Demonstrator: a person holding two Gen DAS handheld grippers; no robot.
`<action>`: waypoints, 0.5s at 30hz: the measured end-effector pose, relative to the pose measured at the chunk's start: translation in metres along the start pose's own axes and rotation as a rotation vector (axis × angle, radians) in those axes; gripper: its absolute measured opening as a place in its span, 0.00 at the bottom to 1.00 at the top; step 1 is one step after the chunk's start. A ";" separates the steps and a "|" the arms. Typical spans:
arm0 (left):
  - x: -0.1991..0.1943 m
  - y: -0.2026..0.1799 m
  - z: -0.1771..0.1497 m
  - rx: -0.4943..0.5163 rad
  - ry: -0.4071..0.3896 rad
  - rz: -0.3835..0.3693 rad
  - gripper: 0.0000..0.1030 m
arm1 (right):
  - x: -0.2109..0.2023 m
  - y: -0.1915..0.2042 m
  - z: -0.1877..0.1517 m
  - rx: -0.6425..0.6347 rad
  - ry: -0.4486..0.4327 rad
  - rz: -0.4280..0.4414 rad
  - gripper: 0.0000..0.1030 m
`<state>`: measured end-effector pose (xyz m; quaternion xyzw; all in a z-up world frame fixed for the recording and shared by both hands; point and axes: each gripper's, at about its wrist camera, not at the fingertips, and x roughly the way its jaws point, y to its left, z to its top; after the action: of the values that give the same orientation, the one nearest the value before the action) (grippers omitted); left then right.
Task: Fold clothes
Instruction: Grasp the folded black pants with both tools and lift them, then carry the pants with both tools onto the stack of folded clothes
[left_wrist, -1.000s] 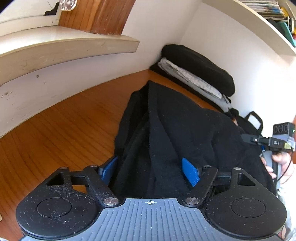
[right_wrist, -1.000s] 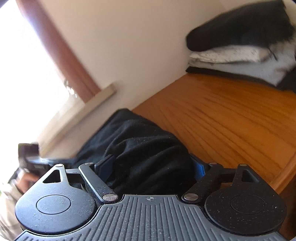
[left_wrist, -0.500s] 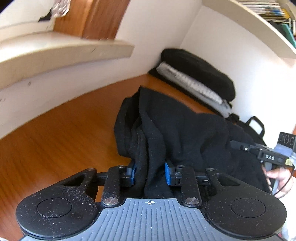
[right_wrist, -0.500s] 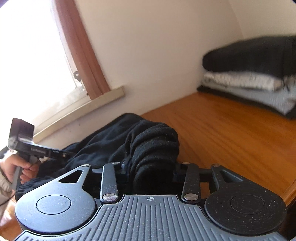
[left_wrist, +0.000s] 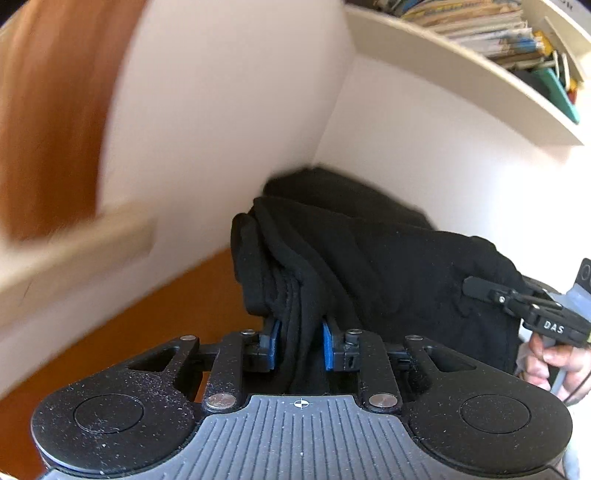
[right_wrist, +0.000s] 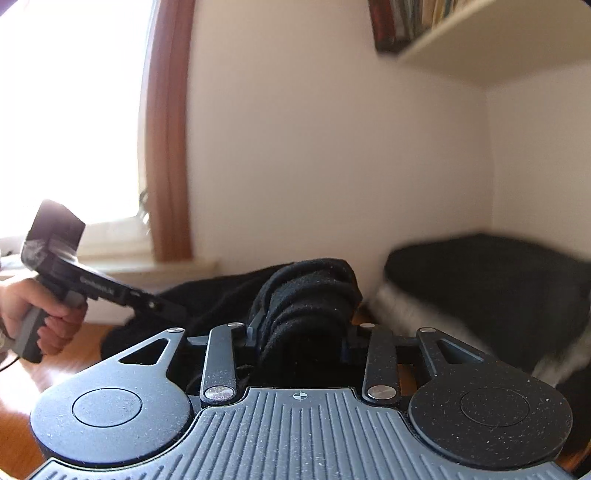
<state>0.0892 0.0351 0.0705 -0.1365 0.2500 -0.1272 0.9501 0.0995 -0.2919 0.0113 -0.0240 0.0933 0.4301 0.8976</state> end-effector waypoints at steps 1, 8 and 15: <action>0.010 -0.006 0.014 0.010 -0.010 -0.004 0.23 | 0.000 -0.008 0.011 -0.016 -0.020 -0.007 0.34; 0.083 -0.044 0.112 0.077 -0.081 -0.035 0.22 | 0.006 -0.082 0.083 -0.067 -0.140 -0.068 0.34; 0.156 -0.083 0.210 0.144 -0.150 -0.064 0.22 | 0.029 -0.189 0.131 -0.039 -0.180 -0.178 0.34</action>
<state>0.3130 -0.0492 0.2045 -0.0850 0.1639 -0.1645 0.9689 0.2834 -0.3721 0.1276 -0.0109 0.0015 0.3508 0.9364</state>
